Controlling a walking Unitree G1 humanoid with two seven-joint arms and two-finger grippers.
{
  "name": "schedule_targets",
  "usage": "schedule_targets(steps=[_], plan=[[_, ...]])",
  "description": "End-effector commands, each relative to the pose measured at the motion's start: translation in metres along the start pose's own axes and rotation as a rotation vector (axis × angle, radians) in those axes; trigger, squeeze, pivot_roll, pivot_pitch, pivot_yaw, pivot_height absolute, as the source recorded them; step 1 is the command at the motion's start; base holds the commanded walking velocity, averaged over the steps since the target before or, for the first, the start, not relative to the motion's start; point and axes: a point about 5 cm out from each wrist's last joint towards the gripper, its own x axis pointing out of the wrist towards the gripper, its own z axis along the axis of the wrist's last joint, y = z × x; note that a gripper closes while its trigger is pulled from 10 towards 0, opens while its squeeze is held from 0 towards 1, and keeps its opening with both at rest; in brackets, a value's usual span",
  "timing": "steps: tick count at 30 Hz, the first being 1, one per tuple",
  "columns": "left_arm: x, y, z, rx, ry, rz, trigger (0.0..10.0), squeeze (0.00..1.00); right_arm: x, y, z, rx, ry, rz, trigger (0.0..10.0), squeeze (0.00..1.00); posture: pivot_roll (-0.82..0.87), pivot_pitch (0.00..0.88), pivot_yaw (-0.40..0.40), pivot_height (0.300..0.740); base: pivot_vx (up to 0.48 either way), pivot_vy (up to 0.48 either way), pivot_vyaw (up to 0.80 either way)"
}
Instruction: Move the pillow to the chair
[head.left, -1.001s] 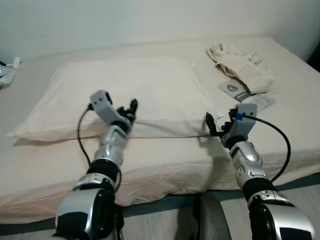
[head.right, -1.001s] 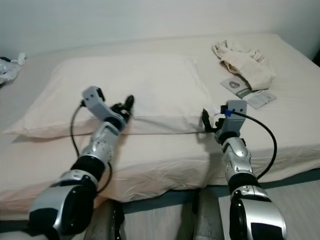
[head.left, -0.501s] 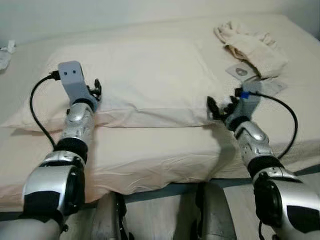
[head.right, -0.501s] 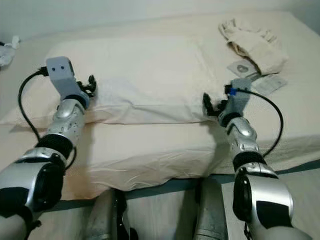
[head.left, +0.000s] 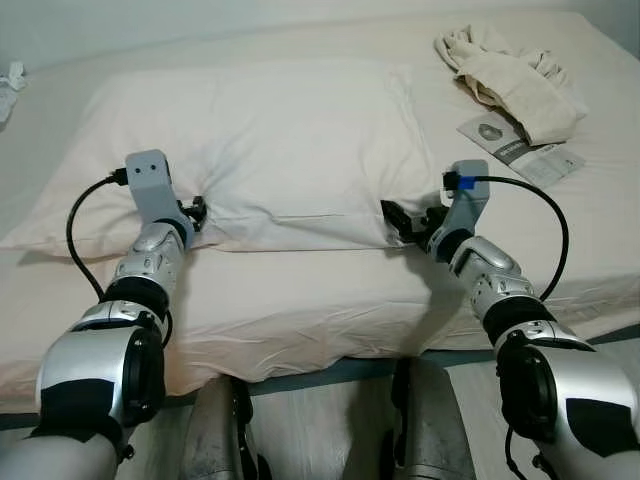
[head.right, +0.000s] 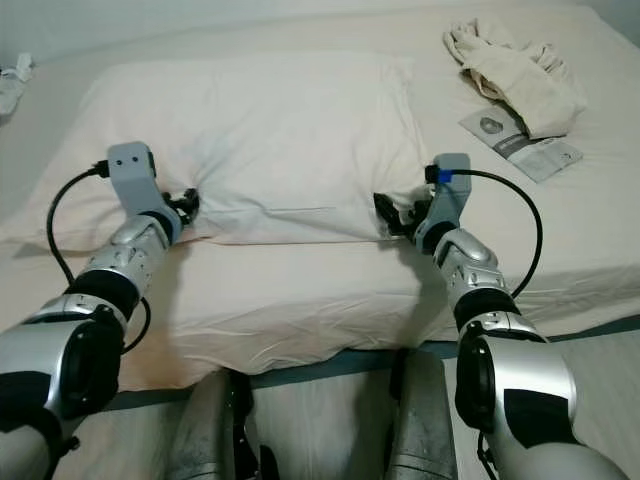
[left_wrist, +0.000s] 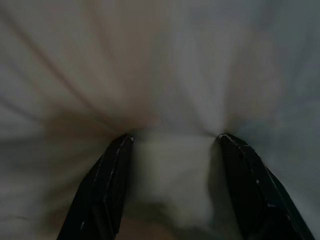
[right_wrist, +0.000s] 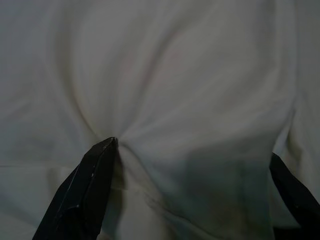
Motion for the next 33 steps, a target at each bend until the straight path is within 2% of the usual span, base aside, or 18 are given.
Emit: schedule_targets(steps=[1, 2, 5, 6, 7, 8, 9, 11, 12, 19, 20, 22, 23, 25, 27, 33], plan=[[-0.004, -0.013, -0.036, -0.051, 0.137, -0.074, 10.0, 0.0, 0.004, 0.012, -0.014, 0.02, 0.086, 0.046, 10.0, 0.0, 0.09, 0.371, 0.075, 0.536, 0.0, 0.0, 0.0], [-0.005, -0.02, -0.04, -0.03, 0.145, -0.107, 10.0, 0.0, 0.005, 0.015, -0.017, 0.034, 0.107, 0.06, 10.0, 0.0, 0.09, 0.371, 0.075, 0.536, 0.0, 0.0, 0.0], [-0.005, -0.027, -0.043, -0.012, 0.16, -0.144, 10.0, 0.0, 0.005, 0.016, -0.019, 0.028, 0.127, 0.061, 10.0, 0.0, 0.09, 0.372, 0.074, 0.536, 0.0, 0.0, 0.0], [-0.006, -0.034, -0.045, 0.007, 0.163, -0.177, 10.0, 0.0, 0.005, 0.015, -0.021, 0.045, 0.136, 0.041, 4.1, 0.0, 0.09, 0.371, 0.074, 0.536, 0.0, 0.0, 0.0], [-0.006, -0.034, -0.045, 0.007, 0.163, -0.177, 10.0, 0.0, 0.005, 0.015, -0.021, 0.045, 0.136, 0.041, 4.1, 0.0, 0.09, 0.371, 0.074, 0.536, 0.0, 0.0, 0.0], [-0.006, -0.041, -0.045, 0.053, 0.166, -0.215, 7.6, 0.0, 0.005, 0.013, -0.022, 0.069, 0.136, 0.009, 0.0, 0.0, 0.08, 0.366, 0.073, 0.536, 0.0, 0.0, 0.0], [-0.006, -0.042, -0.045, 0.064, 0.167, -0.223, 3.1, 0.0, 0.005, 0.013, -0.022, 0.073, 0.136, 0.002, 0.0, 0.0, 0.08, 0.366, 0.073, 0.536, 0.0, 0.0, 0.0], [-0.006, -0.046, -0.045, 0.076, 0.171, -0.242, 3.1, 0.0, 0.005, 0.013, -0.021, 0.08, 0.133, -0.004, 0.0, 0.0, 0.08, 0.364, 0.074, 0.536, 0.0, 0.0, 0.0], [-0.006, -0.048, -0.044, 0.086, 0.173, -0.255, 0.0, 0.0, 0.005, 0.012, -0.021, 0.079, 0.134, -0.003, 0.0, 0.0, 0.08, 0.362, 0.074, 0.536, 0.0, 0.0, 0.0], [-0.005, -0.049, -0.038, 0.089, 0.144, -0.247, 0.0, 0.0, 0.006, 0.013, -0.017, 0.113, 0.099, 0.002, 0.0, 0.0, 0.08, 0.353, 0.074, 0.536, 0.0, 0.0, 0.0], [-0.004, -0.046, -0.034, 0.093, 0.117, -0.226, 4.6, 0.0, 0.008, 0.017, -0.015, 0.128, 0.083, 0.028, 0.0, 0.0, 0.07, 0.349, 0.072, 0.536, 0.0, 0.0, 0.0], [-0.003, -0.044, -0.031, 0.098, 0.098, -0.214, 4.6, 0.0, 0.009, 0.02, -0.013, 0.134, 0.075, 0.05, 0.0, 0.0, 0.07, 0.349, 0.072, 0.536, 0.0, 0.0, 0.0], [-0.003, -0.042, -0.027, 0.108, 0.077, -0.213, 10.0, 0.0, 0.011, 0.025, -0.013, 0.144, 0.068, 0.084, 0.0, 0.0, 0.07, 0.342, 0.067, 0.536, 0.0, 0.0, 0.0], [-0.003, -0.04, -0.025, 0.115, 0.06, -0.208, 10.0, 0.0, 0.012, 0.028, -0.013, 0.145, 0.066, 0.105, 0.0, 0.0, 0.06, 0.336, 0.062, 0.536, 0.0, 0.0, 0.0], [-0.002, -0.031, -0.01, 0.129, -0.025, -0.186, 10.0, 0.0, 0.013, 0.038, -0.015, 0.155, 0.056, 0.186, 0.0, 0.0, 0.06, 0.33, 0.056, 0.536, 0.0, 0.0, 0.0], [-0.004, -0.014, 0.007, 0.143, -0.126, -0.171, 10.0, 0.0, 0.006, 0.045, -0.029, 0.177, 0.071, 0.301, 0.0, 0.0, 0.06, 0.314, 0.038, 0.536, 0.0, 0.0, 0.0]])
